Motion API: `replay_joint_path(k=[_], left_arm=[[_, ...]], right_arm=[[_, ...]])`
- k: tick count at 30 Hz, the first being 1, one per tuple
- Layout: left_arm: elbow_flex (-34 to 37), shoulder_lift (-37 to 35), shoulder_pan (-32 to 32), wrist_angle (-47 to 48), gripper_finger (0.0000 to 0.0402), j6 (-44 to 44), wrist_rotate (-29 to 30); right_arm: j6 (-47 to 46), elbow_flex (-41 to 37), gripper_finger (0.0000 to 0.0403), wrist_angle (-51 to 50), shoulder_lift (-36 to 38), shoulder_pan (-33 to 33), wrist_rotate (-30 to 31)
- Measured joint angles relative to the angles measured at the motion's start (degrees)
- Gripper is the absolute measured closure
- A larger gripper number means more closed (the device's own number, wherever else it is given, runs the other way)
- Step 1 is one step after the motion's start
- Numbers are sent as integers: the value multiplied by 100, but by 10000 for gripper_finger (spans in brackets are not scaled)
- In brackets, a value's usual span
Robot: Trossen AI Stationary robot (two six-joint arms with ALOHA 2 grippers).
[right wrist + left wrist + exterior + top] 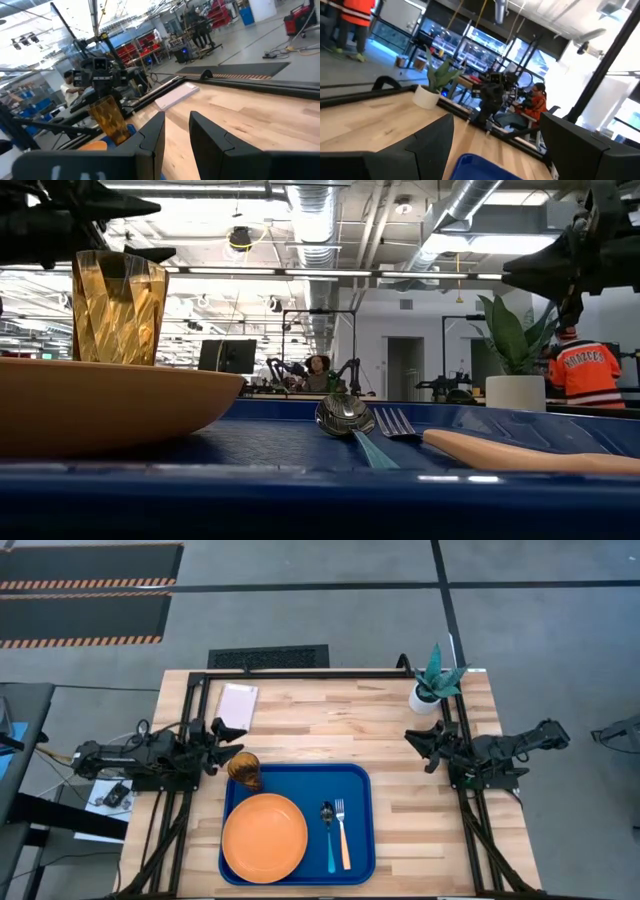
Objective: Pick and place plate/cup/fork/spoon on tray
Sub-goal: Return to Home Position
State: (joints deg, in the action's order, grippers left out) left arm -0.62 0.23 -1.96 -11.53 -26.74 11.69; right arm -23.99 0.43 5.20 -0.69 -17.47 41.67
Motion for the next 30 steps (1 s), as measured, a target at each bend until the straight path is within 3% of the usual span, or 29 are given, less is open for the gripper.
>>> replay_joint_path(k=[4,11,30], left_arm=[[2,0,-52,173,120,-121,361],[4,2,-50,475,120,-777,1043],[15,13,-50,687,120,-928,995]], right_arm=[[-6,-2,290,-25,2,0,378],[0,-4,290,-81,0,0,409],[0,-13,290,-108,0,-11,341]])
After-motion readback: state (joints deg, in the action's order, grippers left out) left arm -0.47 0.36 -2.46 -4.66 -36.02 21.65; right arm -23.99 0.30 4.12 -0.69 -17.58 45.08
